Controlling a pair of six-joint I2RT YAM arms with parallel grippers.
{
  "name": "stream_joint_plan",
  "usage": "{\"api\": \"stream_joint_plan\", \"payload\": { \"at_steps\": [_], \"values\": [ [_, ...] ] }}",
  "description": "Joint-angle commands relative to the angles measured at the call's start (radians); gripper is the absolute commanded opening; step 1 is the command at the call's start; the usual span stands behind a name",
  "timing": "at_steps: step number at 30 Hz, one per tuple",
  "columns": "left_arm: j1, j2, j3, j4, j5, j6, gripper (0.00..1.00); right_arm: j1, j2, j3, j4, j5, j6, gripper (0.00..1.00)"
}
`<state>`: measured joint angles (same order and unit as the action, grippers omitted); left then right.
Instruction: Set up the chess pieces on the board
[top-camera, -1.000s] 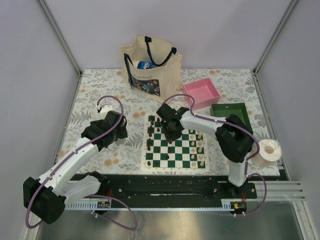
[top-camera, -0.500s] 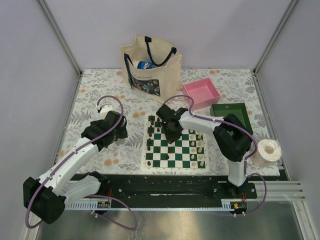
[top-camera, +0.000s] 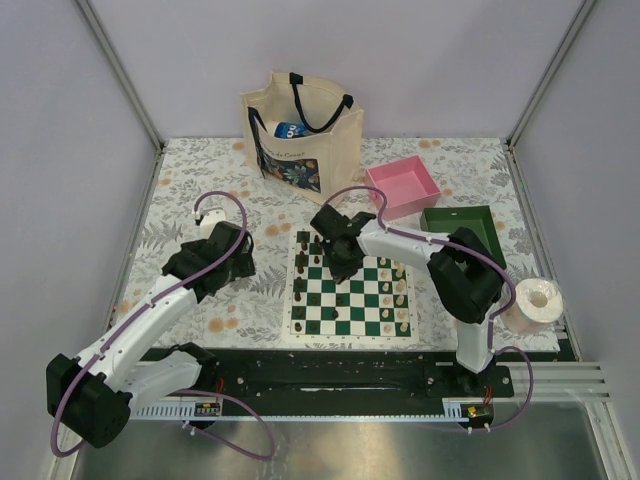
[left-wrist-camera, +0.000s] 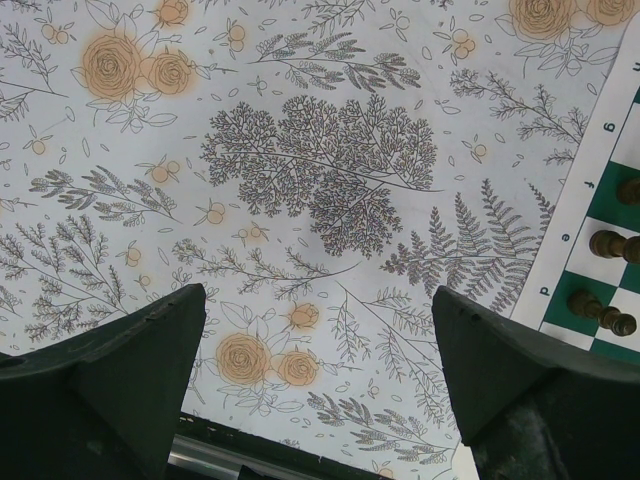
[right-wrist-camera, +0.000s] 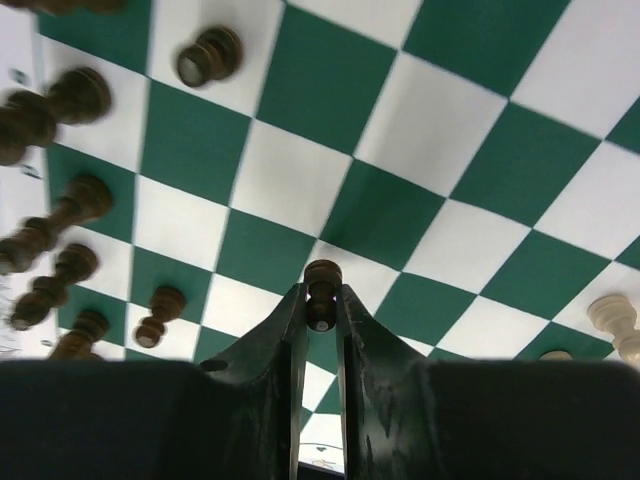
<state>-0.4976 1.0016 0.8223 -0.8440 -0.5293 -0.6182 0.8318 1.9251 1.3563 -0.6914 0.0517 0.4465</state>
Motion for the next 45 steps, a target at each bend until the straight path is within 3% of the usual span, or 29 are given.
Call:
{"api": "stream_joint_plan", "payload": {
  "at_steps": [1, 12, 35, 39, 45],
  "values": [
    [0.005, -0.014, 0.015, 0.02, 0.005, 0.011, 0.99, 0.013, -0.014, 0.111, 0.004, 0.011, -0.017, 0.22],
    [0.004, -0.044, 0.011, -0.015, -0.031, -0.008, 0.99, 0.047, 0.109, 0.245, -0.01, -0.015, 0.001, 0.22],
    [0.005, -0.04, 0.014, -0.01, -0.041, -0.008, 0.99, 0.055, 0.19, 0.297, 0.012, 0.0, -0.005, 0.24],
    [0.004, -0.034, 0.018, -0.01, -0.041, -0.005, 0.99, 0.053, 0.199, 0.303, 0.012, 0.007, -0.005, 0.26],
    [0.005, -0.037, 0.014, -0.01, -0.038, -0.005, 0.99, 0.053, 0.18, 0.299, 0.013, 0.004, -0.009, 0.37]
  ]
}}
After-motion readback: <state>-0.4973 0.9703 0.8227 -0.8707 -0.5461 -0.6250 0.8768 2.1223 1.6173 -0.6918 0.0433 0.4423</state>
